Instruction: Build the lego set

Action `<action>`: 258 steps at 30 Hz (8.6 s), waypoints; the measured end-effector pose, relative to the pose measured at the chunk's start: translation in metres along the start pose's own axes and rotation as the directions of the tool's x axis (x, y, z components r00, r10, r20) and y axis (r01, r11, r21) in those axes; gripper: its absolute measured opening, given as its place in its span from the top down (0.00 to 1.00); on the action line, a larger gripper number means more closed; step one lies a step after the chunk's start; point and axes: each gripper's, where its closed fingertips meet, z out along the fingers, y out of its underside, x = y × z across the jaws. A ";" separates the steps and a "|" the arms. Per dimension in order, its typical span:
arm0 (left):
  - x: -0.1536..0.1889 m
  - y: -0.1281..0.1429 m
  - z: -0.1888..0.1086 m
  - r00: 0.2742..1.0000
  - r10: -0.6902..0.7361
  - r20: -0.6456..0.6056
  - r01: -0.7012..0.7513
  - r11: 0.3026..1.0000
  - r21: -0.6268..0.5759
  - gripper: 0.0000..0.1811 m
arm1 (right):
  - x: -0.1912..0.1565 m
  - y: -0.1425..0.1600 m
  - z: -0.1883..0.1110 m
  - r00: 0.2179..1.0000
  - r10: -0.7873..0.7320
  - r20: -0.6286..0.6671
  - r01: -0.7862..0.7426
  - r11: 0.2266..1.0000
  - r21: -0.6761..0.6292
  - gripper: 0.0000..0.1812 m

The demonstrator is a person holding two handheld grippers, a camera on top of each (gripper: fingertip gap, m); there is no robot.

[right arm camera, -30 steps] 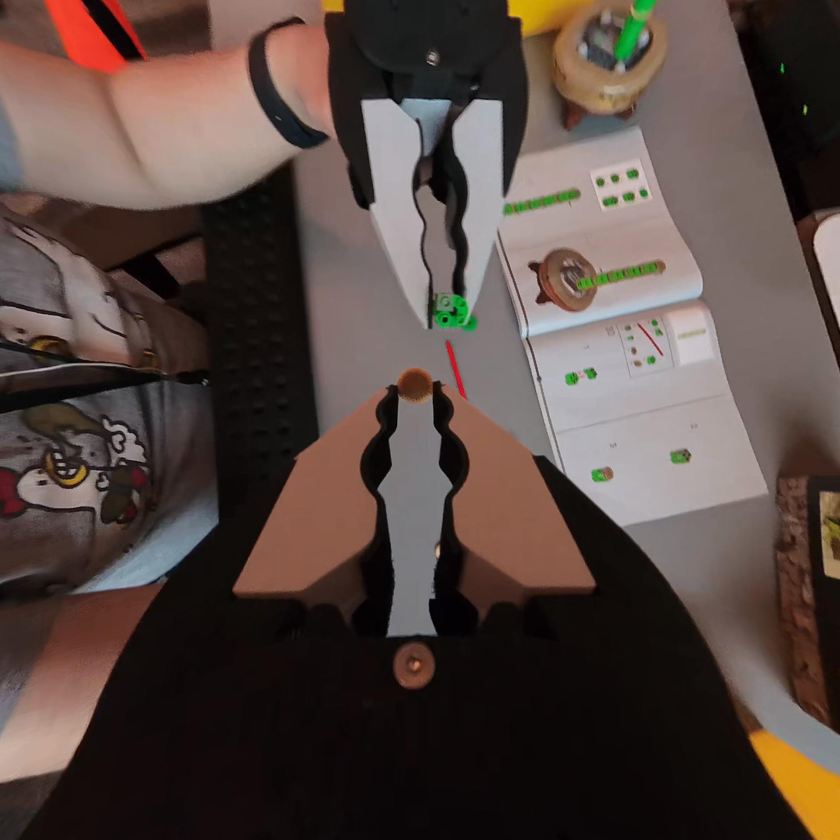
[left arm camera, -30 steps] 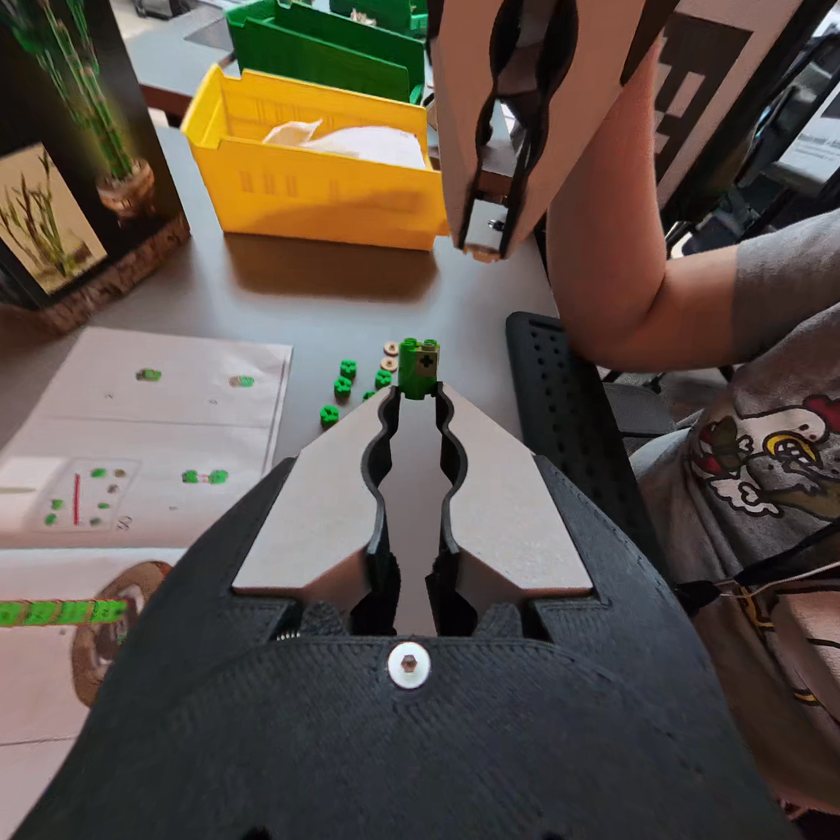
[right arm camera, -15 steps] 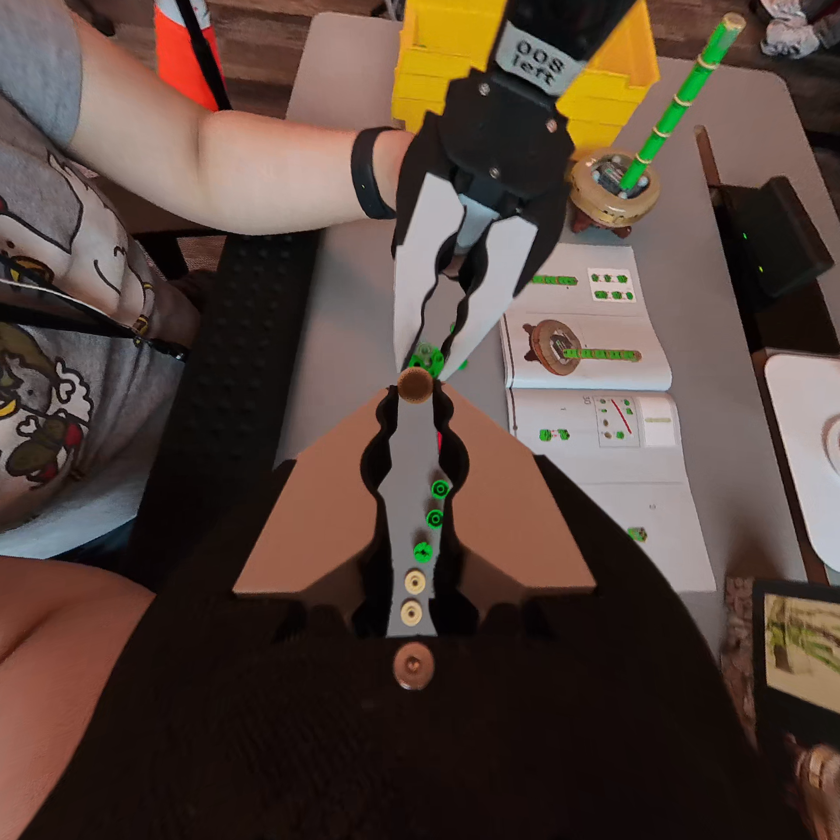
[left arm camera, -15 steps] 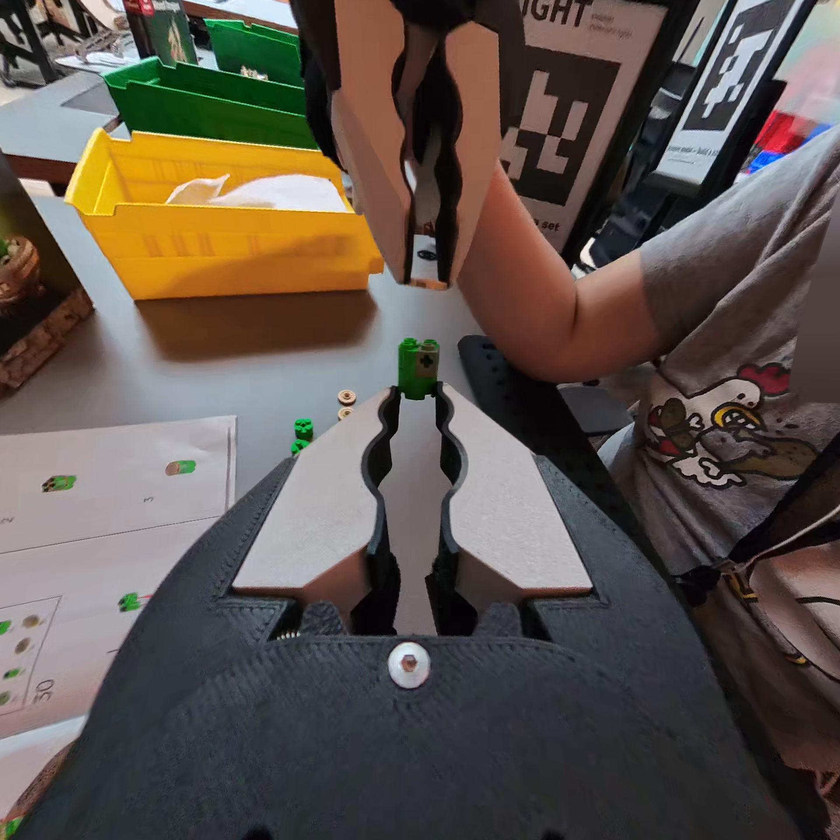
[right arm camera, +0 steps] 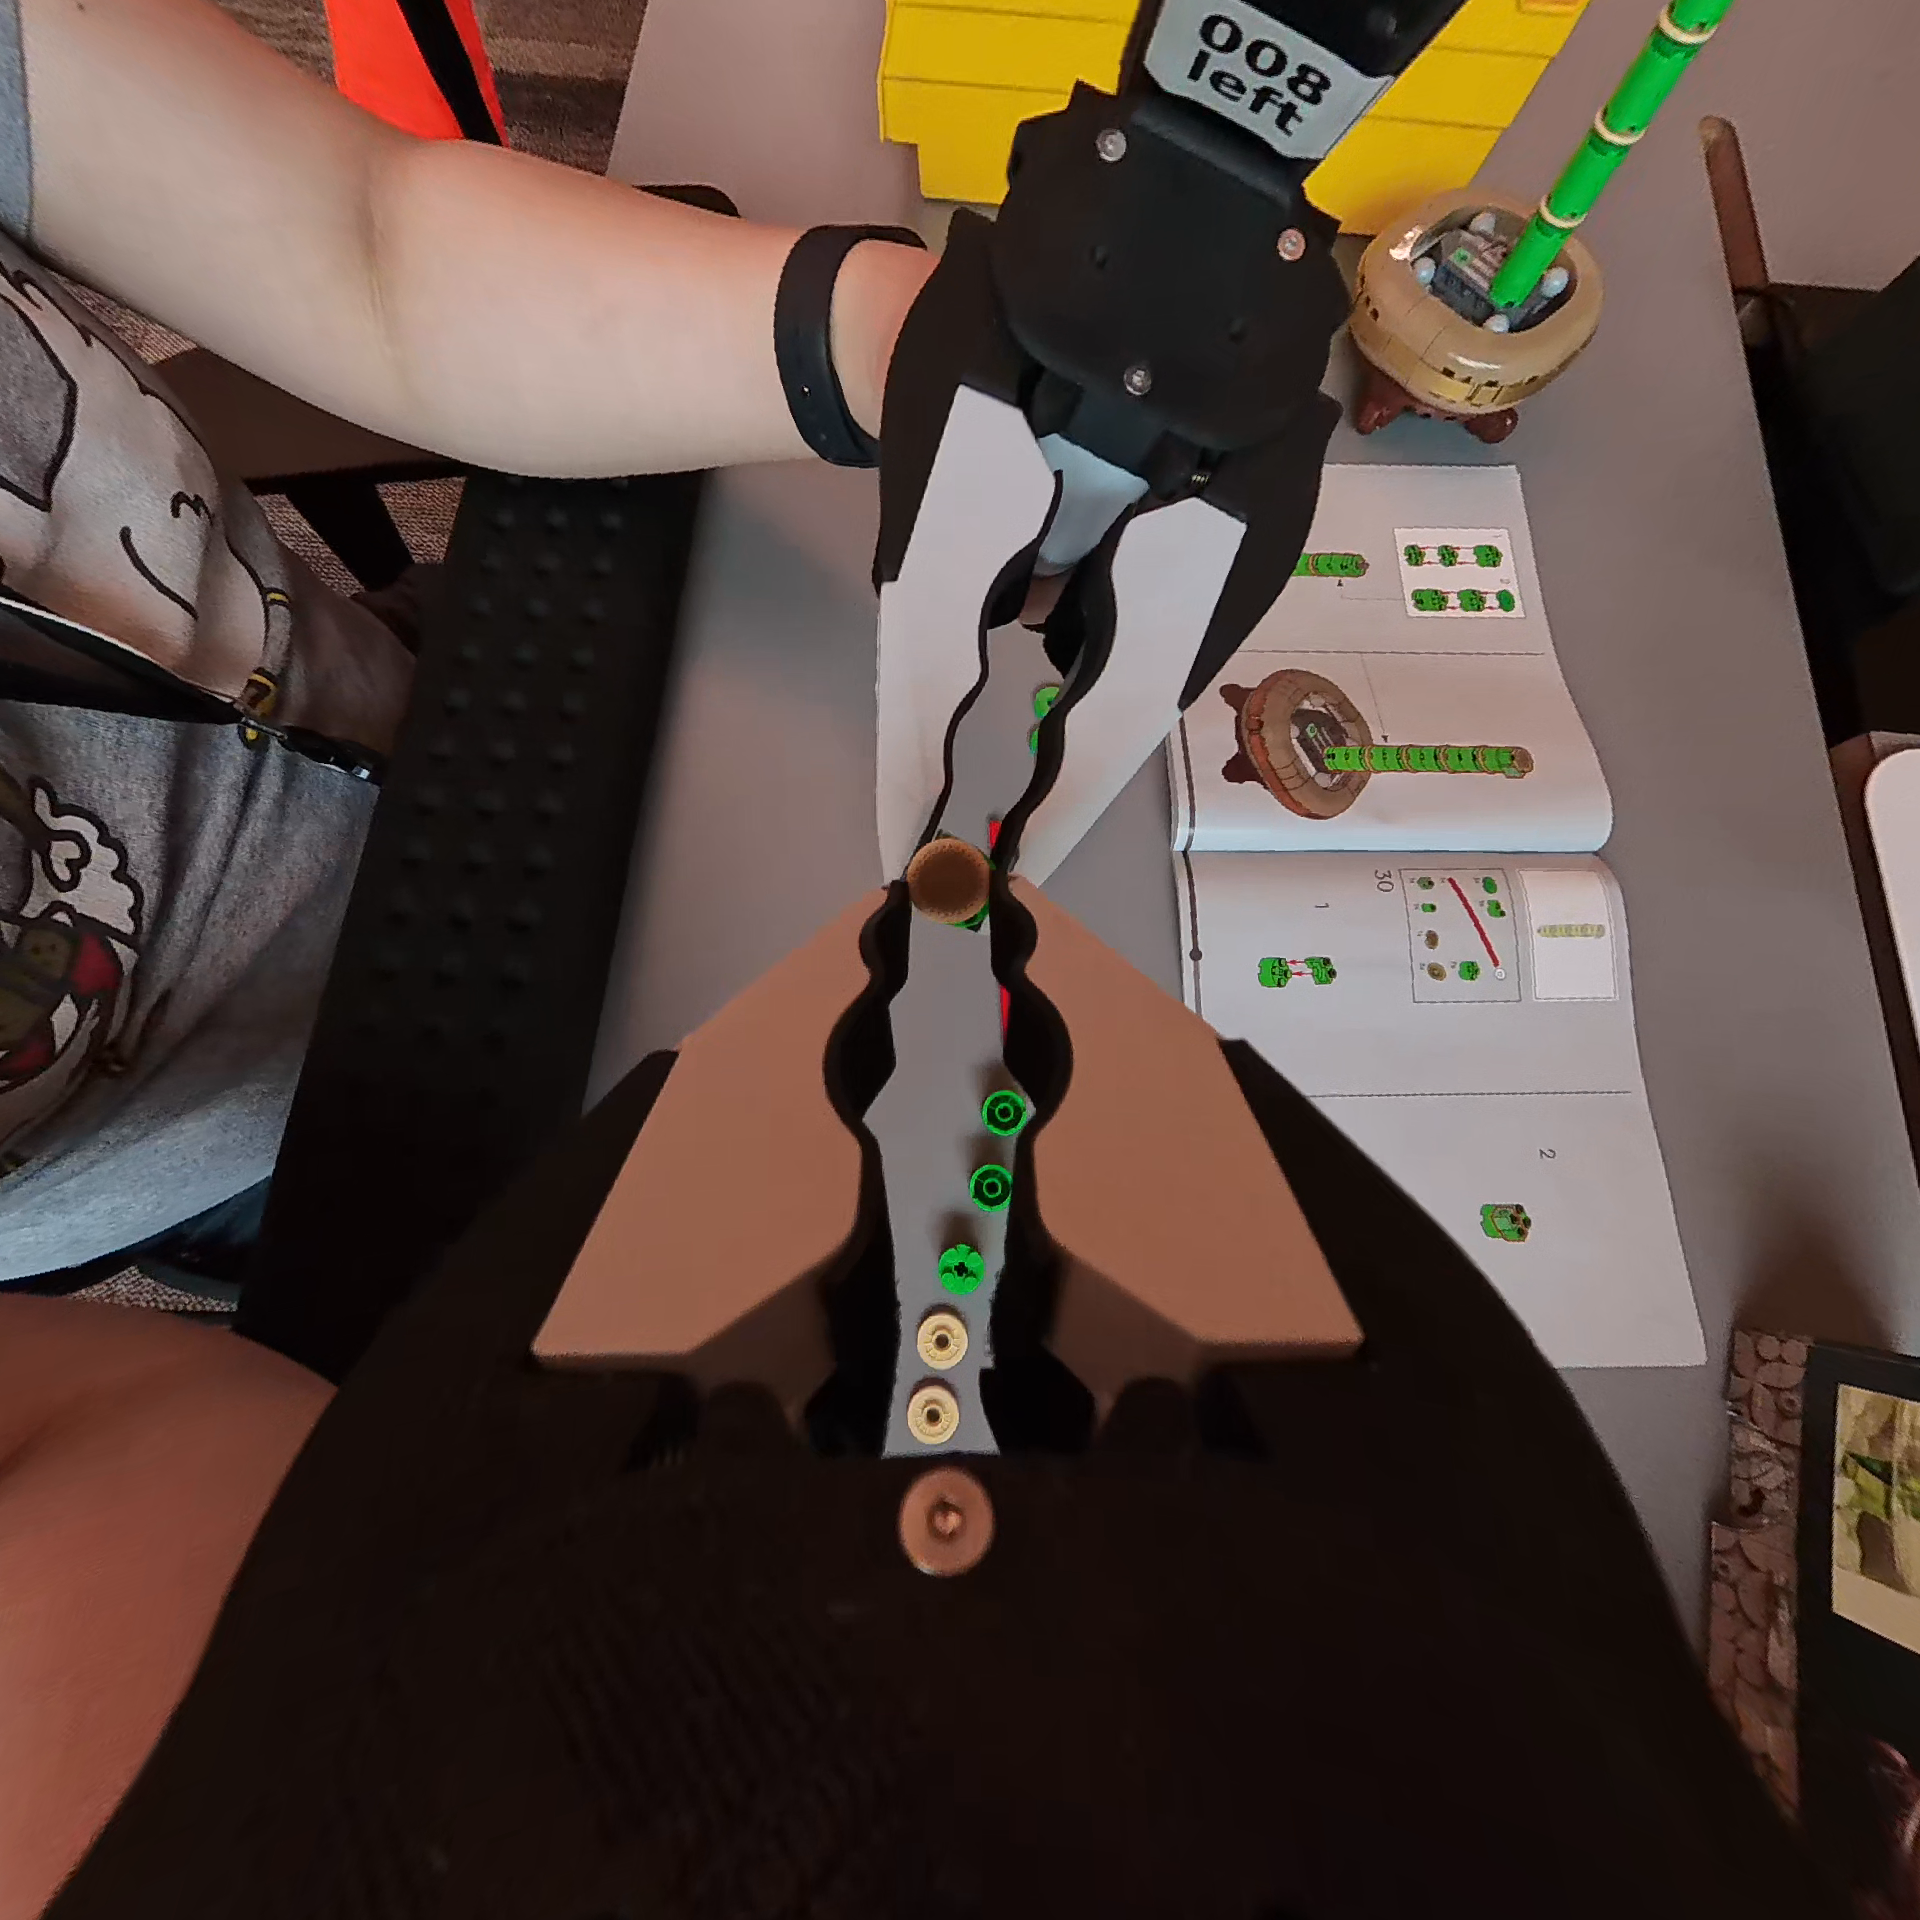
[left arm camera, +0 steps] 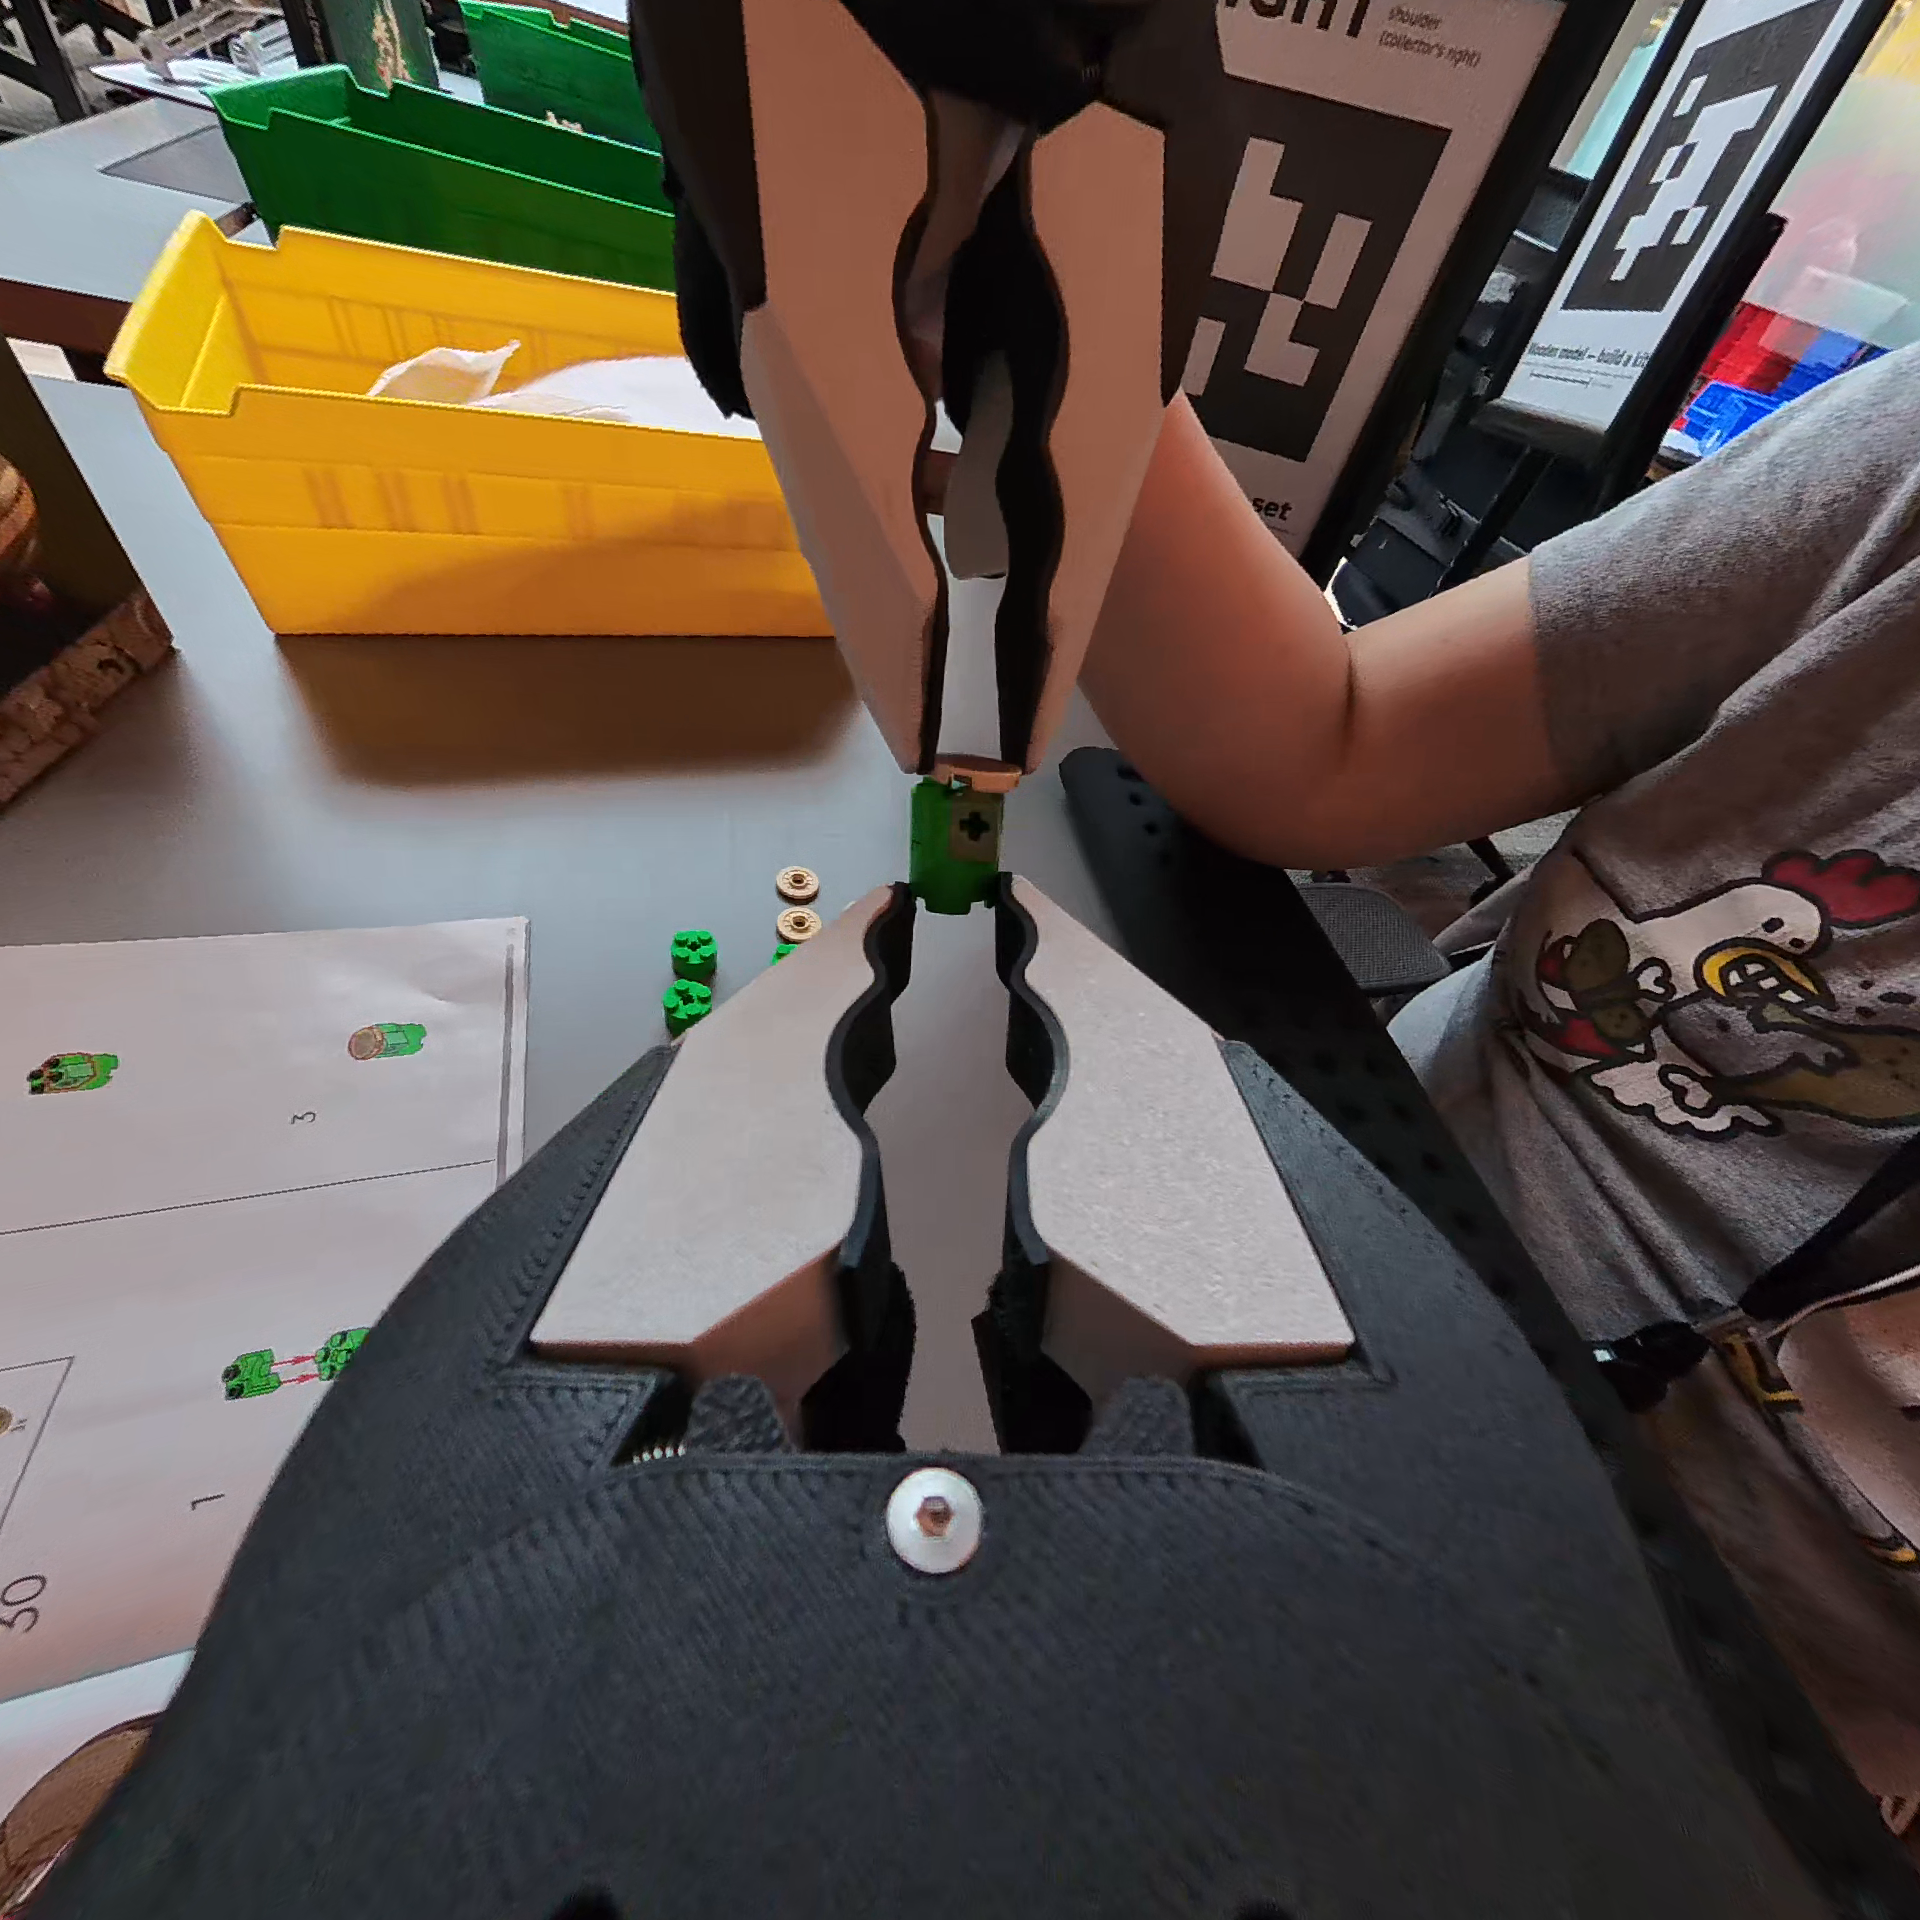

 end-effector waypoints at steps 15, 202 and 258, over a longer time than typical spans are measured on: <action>-0.011 -0.009 -0.007 0.996 0.018 0.090 -0.021 0.999 0.037 0.92 | 0.014 -0.005 -0.005 0.996 0.078 -0.044 -0.076 0.996 0.041 0.92; 0.091 -0.176 -0.114 0.977 0.192 -0.090 -0.138 0.897 0.419 0.93 | -0.019 -0.204 -0.082 0.990 0.046 -0.133 -0.106 0.864 -0.493 0.91; 0.022 -0.151 -0.166 0.995 0.068 -0.066 -0.022 0.843 0.537 0.93 | 0.010 -0.147 -0.080 0.892 0.043 -0.450 -0.034 0.999 0.028 0.85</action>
